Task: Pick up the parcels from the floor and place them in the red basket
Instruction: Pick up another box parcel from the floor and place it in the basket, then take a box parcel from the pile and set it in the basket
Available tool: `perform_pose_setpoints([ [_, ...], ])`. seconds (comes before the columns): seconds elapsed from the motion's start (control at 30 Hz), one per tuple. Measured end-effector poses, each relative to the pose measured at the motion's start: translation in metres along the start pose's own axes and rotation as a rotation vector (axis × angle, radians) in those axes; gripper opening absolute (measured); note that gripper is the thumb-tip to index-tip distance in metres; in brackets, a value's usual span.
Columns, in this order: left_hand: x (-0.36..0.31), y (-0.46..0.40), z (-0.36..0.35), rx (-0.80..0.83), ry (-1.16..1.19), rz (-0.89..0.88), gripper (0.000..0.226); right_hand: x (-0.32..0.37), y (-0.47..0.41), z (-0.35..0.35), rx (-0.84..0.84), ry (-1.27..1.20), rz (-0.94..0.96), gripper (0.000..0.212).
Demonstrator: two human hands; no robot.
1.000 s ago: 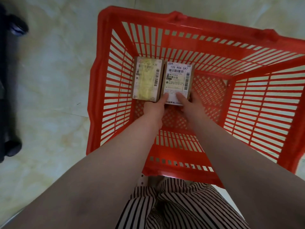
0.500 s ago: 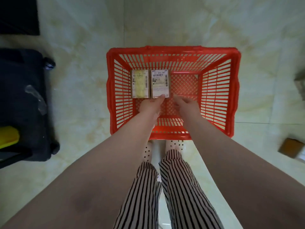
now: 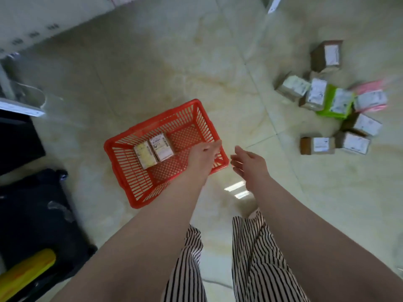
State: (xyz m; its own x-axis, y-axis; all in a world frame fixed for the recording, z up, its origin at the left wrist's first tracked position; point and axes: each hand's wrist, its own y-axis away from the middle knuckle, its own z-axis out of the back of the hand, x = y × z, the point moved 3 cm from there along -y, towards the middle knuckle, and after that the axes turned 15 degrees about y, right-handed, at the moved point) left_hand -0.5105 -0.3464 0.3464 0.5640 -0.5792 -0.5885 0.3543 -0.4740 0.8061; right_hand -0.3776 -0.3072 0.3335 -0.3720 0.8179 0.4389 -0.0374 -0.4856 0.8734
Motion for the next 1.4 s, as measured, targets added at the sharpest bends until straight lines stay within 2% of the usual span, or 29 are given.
perform_pose_setpoints([
  [0.2, 0.001, 0.001, -0.124, 0.081, -0.067, 0.022, 0.02, 0.02, -0.029, 0.142, -0.054, -0.058, -0.012, 0.022],
  [0.3, 0.004, 0.005, -0.18, 0.09, -0.058, 0.056, 0.014, 0.037, -0.041, 0.215, -0.078, -0.077, -0.016, 0.016],
  [0.4, 0.001, 0.002, -0.224, 0.054, -0.058, 0.056, 0.014, 0.059, -0.058, 0.271, -0.116, -0.109, -0.021, 0.015],
  [0.5, -0.006, -0.006, -0.26, -0.006, -0.049, 0.051, 0.027, 0.084, -0.076, 0.303, -0.124, -0.138, -0.022, 0.017],
  [0.67, -0.029, -0.035, -0.307, -0.045, -0.135, 0.049, 0.053, 0.12, -0.117, 0.318, -0.126, -0.167, -0.026, 0.02],
  [0.77, -0.048, -0.064, -0.333, -0.037, -0.129, 0.068, 0.059, 0.143, -0.148, 0.321, -0.143, -0.178, -0.052, 0.028],
  [0.87, -0.07, -0.099, -0.366, -0.011, -0.171, 0.078, 0.063, 0.163, -0.182, 0.328, -0.191, -0.178, -0.097, 0.045],
  [1.03, -0.095, -0.174, -0.415, 0.03, -0.316, 0.034, 0.064, 0.187, -0.253, 0.332, -0.24, -0.166, -0.155, 0.045],
  [1.13, -0.089, -0.223, -0.431, 0.043, -0.371, 0.052, 0.068, 0.191, -0.303, 0.329, -0.232, -0.154, -0.166, 0.057],
  [1.3, -0.058, -0.311, -0.45, 0.05, -0.488, 0.039, 0.075, 0.173, -0.394, 0.313, -0.215, -0.114, -0.243, 0.048],
  [1.4, -0.027, -0.368, -0.457, 0.045, -0.521, 0.034, 0.079, 0.158, -0.45, 0.303, -0.231, -0.098, -0.246, 0.062],
])
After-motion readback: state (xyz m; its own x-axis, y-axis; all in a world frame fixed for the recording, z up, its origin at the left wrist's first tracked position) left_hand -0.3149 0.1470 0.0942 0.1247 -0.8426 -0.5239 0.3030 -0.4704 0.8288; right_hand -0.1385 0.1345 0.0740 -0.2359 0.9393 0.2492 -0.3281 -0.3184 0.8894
